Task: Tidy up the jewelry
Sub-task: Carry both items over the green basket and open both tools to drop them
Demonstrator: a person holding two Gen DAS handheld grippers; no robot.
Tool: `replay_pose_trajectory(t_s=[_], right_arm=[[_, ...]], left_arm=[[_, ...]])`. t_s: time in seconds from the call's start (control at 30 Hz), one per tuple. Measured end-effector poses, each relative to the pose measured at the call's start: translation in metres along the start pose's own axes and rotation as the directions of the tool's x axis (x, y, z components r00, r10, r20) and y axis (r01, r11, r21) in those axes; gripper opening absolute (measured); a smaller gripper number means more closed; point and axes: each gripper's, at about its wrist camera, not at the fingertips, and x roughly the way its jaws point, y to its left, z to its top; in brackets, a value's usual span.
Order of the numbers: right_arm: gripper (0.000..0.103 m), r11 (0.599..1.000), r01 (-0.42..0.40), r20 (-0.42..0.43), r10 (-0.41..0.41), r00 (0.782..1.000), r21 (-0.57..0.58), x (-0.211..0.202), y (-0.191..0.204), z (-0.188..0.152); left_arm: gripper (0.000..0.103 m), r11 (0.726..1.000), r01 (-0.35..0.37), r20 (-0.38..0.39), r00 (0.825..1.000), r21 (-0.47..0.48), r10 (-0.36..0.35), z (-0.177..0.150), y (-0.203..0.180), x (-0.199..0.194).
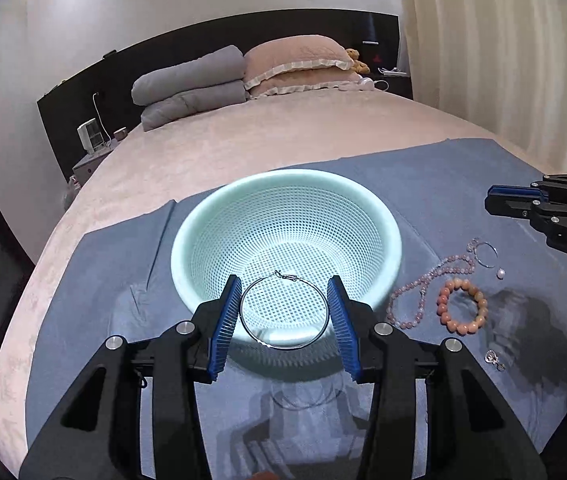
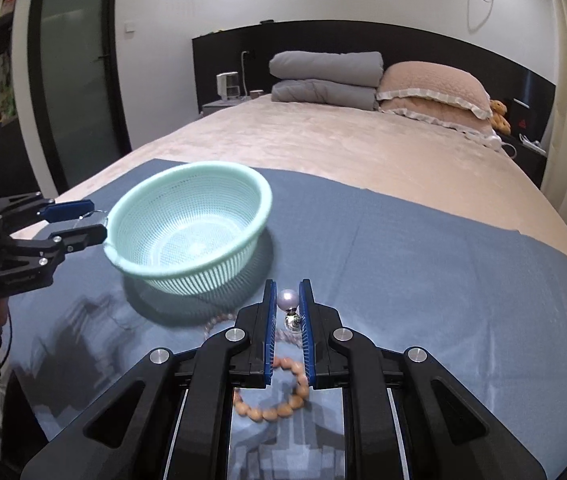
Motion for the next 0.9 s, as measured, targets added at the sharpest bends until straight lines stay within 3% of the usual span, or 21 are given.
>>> replay_pose_trajectory(t_s=[0.23,0.5,0.83,0.9], right_arm=[[0.011,0.995,-0.099,-0.028,0.099,0.995,-0.031,0.058,0.022,0.050],[0.011,0.991,-0.121,-0.147,0.111,0.983,-0.062,0.133,0.030,0.060],[0.011,0.990,-0.112,-0.187,0.094,0.978,-0.088,0.148,0.036,0.056],[0.012,0.990,-0.108,-0.182,0.090,0.979,-0.089,0.144,0.035,0.056]], left_arm=[[0.045,0.999,0.022,-0.048,0.999,-0.031,-0.023,0.024,0.027,0.054],[0.046,0.999,0.039,-0.162,0.986,-0.016,-0.041,0.025,0.041,0.118],[0.047,0.999,0.040,-0.166,0.986,0.017,-0.037,0.025,0.040,0.130],[0.057,0.999,0.025,-0.155,0.988,0.023,-0.021,0.026,0.041,0.124]])
